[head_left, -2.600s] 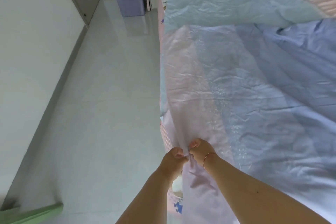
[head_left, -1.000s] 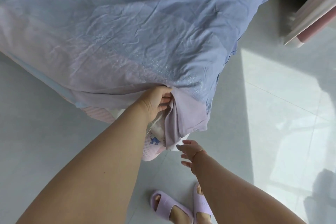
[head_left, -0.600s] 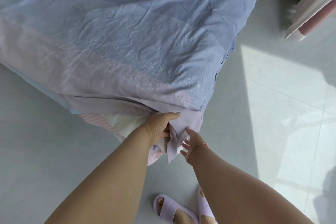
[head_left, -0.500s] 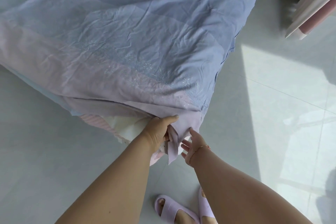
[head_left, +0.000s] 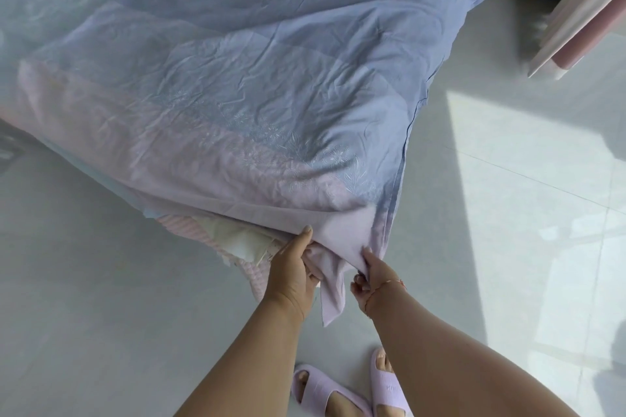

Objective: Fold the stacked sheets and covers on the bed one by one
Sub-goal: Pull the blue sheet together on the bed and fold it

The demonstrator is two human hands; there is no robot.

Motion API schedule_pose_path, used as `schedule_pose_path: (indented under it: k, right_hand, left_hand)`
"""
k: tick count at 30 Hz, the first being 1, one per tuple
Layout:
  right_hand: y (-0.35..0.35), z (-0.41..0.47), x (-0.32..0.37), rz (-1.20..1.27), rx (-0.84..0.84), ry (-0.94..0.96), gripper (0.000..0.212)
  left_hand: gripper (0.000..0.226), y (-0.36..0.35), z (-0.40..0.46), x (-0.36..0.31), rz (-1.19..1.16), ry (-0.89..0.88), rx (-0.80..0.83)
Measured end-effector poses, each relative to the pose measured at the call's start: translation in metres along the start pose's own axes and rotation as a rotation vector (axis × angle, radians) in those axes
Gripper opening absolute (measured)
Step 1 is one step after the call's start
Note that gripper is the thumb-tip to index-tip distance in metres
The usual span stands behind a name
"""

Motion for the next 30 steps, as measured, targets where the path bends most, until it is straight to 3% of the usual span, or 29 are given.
schedule_pose_path:
  k: [4,9,16,20,23,27,30]
  right_hand:
    - [0.032,-0.019,-0.012,-0.017,-0.065,0.03,0.024]
    - [0.058,-0.039,-0.046,-0.002,-0.068,-0.006,0.024]
    - [0.058,-0.045,-0.073,-0.128,0.006,-0.207,0.025]
    - [0.04,-0.042,-0.054,0.001,0.164,-0.261,0.031]
    - [0.027,-0.045,-0.035,0.199,0.202,-0.207,0.028]
    - [0.028,-0.054,-0.005,0.096,-0.005,-0.01,0.013]
    - [0.024,-0.07,0.028,-0.045,-0.205,0.187,0.019]
  left_hand:
    - [0.031,0.01,-0.009,0.01,0.146,-0.017,-0.066]
    - [0.002,0.014,-0.024,0.021,0.228,-0.02,-0.184]
    - [0.023,0.005,-0.031,0.022,0.288,-0.077,-0.235]
    - [0.015,-0.008,-0.029,0.013,0.153,-0.071,-0.218]
    - [0.025,-0.013,-0.032,0.005,0.22,-0.129,-0.266]
    - [0.028,-0.007,-0.049,-0.009,0.475,-0.168,-0.452]
    - [0.024,-0.001,-0.053,-0.021,0.573,-0.08,-0.483]
Point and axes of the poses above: each hand's wrist, its own z-axis towards the middle knuckle, its own y-axis out of the back of the hand, x = y × z, the point moved 3 cm from there along z, towards the middle knuckle, and after that the axes turned 6 degrees about -z, right-handed, at the moved point
